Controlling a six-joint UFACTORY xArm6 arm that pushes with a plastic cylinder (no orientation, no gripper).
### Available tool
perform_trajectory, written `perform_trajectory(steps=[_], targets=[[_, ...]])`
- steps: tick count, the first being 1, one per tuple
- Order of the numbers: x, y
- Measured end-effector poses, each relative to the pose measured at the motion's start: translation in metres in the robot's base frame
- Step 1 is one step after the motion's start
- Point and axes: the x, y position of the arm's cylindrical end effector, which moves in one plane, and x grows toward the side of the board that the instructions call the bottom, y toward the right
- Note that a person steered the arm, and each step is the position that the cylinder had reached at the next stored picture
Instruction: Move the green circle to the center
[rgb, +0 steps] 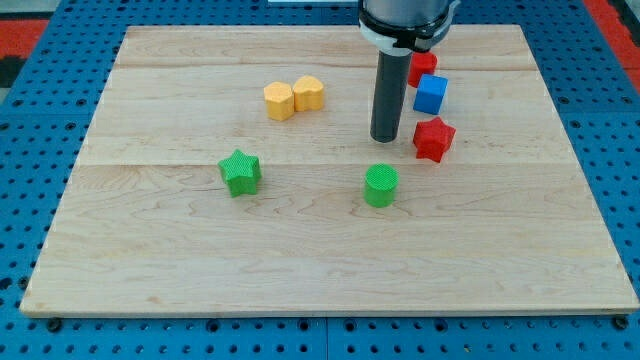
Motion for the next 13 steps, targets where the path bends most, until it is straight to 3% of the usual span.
perform_trajectory(steps=[3,4,5,7,10,11,13], targets=[[0.049,-0.076],[0.086,-0.062],[0.092,-0.032],[0.093,-0.018],[0.101,0.062],[0.081,0.070],[0.077,-0.005]])
